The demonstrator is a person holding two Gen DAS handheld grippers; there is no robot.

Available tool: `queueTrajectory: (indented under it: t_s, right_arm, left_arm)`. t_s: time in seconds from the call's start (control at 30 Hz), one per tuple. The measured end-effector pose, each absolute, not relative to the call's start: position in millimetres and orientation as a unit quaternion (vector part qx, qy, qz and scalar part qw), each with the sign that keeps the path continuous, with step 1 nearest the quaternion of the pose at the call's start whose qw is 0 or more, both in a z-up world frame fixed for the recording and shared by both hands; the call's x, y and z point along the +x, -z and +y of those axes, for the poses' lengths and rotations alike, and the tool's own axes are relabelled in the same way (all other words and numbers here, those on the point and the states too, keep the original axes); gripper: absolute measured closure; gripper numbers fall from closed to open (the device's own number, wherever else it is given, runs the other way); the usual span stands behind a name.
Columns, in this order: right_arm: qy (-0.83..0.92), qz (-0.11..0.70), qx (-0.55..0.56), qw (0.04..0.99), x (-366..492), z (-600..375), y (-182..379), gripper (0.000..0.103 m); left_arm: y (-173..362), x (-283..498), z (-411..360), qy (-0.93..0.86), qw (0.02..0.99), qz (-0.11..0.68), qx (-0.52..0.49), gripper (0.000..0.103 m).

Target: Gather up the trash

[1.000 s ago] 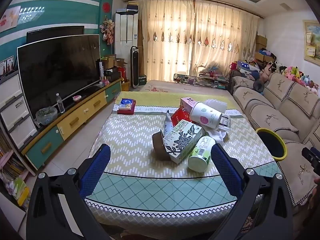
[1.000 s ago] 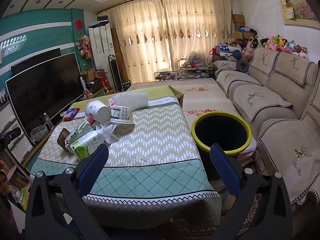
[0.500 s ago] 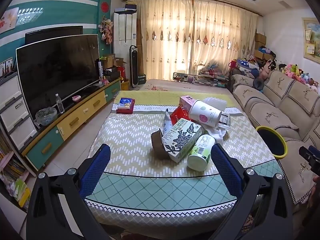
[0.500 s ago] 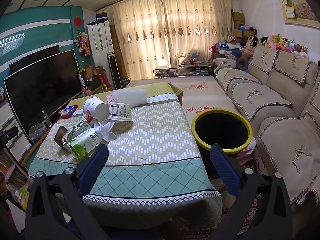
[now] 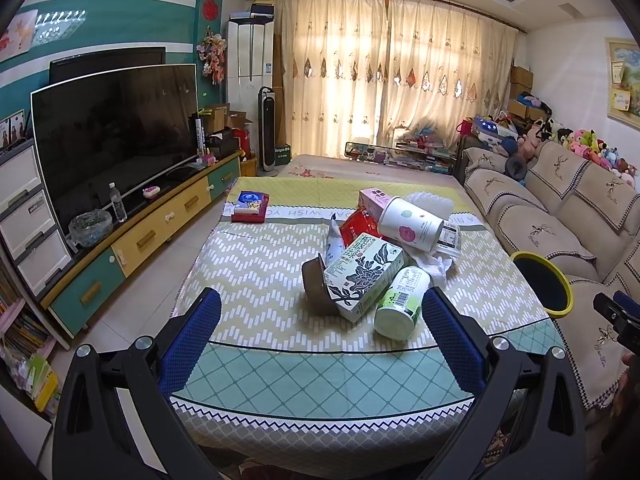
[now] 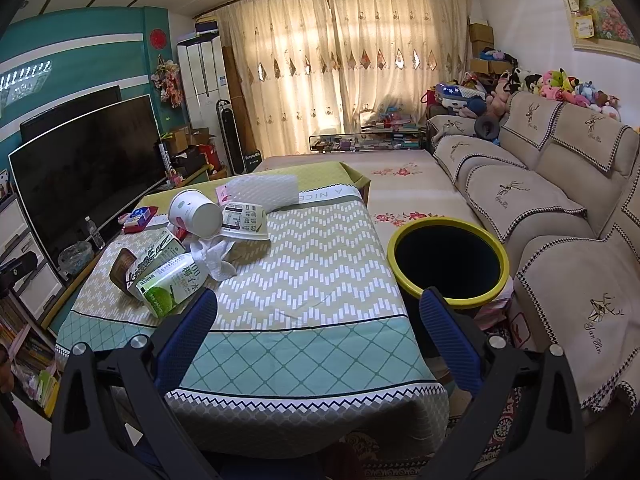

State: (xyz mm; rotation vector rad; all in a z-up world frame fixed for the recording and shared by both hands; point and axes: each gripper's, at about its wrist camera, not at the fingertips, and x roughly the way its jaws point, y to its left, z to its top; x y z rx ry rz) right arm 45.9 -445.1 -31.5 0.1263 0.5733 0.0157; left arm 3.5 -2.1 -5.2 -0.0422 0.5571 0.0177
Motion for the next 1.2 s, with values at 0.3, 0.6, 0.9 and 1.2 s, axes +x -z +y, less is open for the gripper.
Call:
queueTrajectory:
  t_s: [0.3, 0.6, 0.9, 1.2]
  right_arm:
    - [-0.008, 0.288, 0.064, 0.955, 49, -445, 34, 0.006]
    - [-0.01, 0.295, 0.065, 0.953, 54, -442, 40, 0.006]
    - [-0.011, 0.298, 0.066, 0.952, 55, -443, 41, 0.006]
    - [-0.011, 0.3, 0.066, 0.951, 56, -442, 43, 0.006]
  left_arm:
    - [7, 4, -7, -0.003, 0.96, 0.279, -0.018, 0.004]
    - [12, 9, -8, 0.0, 0.958, 0.287, -0.019, 0.004]
    - [14, 11, -8, 0.0, 0.956, 0.292, -0.019, 0.004]
    - [15, 12, -8, 0.0, 0.956, 0.294, -0.018, 0.004]
